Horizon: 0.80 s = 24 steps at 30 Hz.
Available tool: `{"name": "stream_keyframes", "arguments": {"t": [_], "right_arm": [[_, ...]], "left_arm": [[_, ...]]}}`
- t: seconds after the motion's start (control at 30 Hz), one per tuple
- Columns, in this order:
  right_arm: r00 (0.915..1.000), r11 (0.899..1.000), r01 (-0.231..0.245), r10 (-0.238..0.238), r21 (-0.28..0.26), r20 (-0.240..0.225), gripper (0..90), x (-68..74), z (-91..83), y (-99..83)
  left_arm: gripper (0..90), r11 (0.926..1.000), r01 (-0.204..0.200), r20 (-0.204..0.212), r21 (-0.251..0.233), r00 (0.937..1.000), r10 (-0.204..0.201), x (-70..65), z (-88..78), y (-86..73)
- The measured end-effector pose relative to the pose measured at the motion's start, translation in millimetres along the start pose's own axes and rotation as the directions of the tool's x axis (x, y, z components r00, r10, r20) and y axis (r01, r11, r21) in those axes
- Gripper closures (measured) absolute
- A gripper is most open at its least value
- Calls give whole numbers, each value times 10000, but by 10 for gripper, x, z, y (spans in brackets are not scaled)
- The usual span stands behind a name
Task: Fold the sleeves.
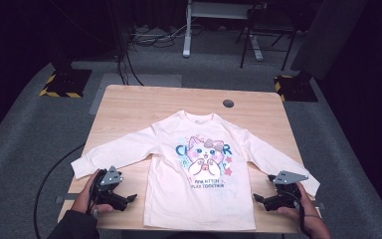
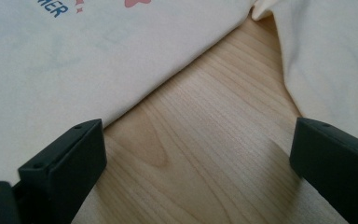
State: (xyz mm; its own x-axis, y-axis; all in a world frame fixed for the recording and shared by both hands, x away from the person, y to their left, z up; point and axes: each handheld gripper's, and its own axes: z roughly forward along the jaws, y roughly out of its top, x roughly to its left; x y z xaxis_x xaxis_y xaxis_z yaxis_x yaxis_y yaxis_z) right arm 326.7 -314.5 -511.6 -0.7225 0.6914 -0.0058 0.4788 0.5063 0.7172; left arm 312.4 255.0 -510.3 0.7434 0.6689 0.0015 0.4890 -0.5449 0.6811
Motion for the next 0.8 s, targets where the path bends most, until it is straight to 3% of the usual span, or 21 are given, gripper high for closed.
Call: {"name": "stream_keyframes", "arguments": {"t": [0.8], "right_arm": [[10000, 10000, -12, 11, 86, 64, 25, -10, -9, -3]], "left_arm": [[5, 10000, 31, -13, 4, 10000, -31, 1, 2, 0]]}}
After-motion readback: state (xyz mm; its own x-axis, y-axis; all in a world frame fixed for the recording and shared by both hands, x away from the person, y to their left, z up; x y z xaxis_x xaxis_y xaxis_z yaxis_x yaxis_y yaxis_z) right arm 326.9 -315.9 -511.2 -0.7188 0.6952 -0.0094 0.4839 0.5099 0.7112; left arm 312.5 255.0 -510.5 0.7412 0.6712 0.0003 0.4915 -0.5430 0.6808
